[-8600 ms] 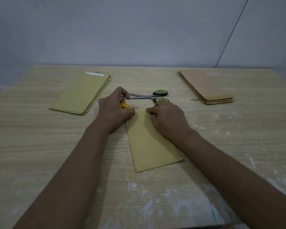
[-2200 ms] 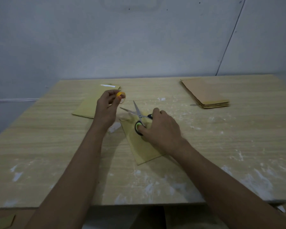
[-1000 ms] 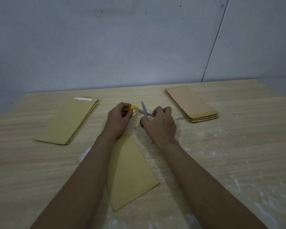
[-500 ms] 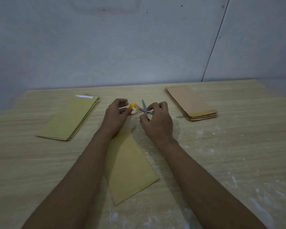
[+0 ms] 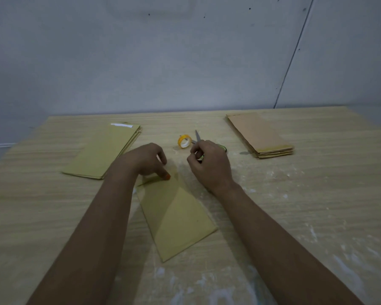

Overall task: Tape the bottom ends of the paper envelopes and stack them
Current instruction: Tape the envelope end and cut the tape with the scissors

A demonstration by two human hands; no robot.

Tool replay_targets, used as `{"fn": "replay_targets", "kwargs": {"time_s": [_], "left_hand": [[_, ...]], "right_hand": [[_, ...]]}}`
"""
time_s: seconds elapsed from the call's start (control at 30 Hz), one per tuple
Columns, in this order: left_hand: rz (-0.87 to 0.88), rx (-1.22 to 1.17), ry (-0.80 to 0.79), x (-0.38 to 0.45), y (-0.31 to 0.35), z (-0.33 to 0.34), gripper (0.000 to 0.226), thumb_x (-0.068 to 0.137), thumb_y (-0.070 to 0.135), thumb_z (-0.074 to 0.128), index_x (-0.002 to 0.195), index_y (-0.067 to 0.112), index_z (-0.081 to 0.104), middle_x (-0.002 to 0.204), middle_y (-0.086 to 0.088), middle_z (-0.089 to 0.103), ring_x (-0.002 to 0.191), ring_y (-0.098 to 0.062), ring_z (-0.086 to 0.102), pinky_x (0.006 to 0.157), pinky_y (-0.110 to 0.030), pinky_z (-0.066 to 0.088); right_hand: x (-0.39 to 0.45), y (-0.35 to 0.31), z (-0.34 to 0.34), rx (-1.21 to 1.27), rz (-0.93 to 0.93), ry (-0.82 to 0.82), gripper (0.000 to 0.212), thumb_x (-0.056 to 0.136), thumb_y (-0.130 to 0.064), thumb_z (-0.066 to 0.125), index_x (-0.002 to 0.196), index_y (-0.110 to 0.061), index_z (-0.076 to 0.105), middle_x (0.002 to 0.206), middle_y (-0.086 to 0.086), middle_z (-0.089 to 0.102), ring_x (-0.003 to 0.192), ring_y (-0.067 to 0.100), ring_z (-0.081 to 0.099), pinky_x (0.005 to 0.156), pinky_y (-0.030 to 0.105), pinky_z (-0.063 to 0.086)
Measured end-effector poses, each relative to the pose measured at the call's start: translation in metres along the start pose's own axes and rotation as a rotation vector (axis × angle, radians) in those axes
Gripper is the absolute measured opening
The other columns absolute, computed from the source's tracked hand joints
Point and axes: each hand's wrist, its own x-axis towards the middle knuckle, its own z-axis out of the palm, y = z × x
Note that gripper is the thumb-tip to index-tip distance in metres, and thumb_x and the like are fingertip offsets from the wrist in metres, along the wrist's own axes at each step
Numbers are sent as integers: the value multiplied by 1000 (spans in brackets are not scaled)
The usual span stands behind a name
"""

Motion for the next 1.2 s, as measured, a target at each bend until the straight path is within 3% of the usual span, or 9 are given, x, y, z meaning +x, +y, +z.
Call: {"fn": "replay_targets", "kwargs": {"time_s": [0.27,0.4,0.53,0.67,0.77,1.03,1.2], "left_hand": [[108,2,-45,-4,-2,-1,10,86,27,77,84,25,67,87,2,63,75,-14,54,64,-27,41],[168,-275,34,-4,-3,1,8,93,24,69,91,16,68,88,-1,65,80,-15,57,70,-28,44],[213,-526,85,-3,1,7,3,93,13,68,93,11,66,84,-4,67,71,-11,60,58,-19,46],[300,-570,158,-2,5,11,7,92,12,69,97,8,69,86,-5,68,70,-8,60,61,-18,49],[350,-555,193,-2,8,12,13,92,14,70,102,6,69,93,-8,68,78,-12,60,68,-24,49],[456,-573,201,-5,14,12,13,89,16,74,98,7,72,99,-17,70,78,-10,61,66,-17,49],[441,-592,214,-2,17,15,11,91,18,71,96,9,73,93,-11,70,77,-7,60,65,-16,47]], "right_hand": [[-5,-3,-4,104,29,-93,10,76,-18,60,82,-11,66,59,-17,49,58,10,52,59,35,50],[-4,-3,-4,198,79,-37,11,77,-9,62,87,-11,67,66,-7,60,53,7,52,57,28,46],[0,1,-6,201,56,7,16,77,-12,64,90,-14,72,84,0,65,59,12,57,61,17,44],[1,4,-12,219,52,-25,18,84,-13,72,102,-13,77,86,3,61,63,9,58,62,8,40],[2,5,-13,260,73,-31,20,85,-13,74,105,-11,77,87,7,60,66,7,56,64,9,41],[5,5,-17,503,357,-56,14,87,-21,75,94,-9,77,94,11,70,83,26,67,75,38,56],[9,3,-25,605,456,-65,12,92,-17,68,89,-7,74,84,7,70,73,15,60,64,27,48]]}}
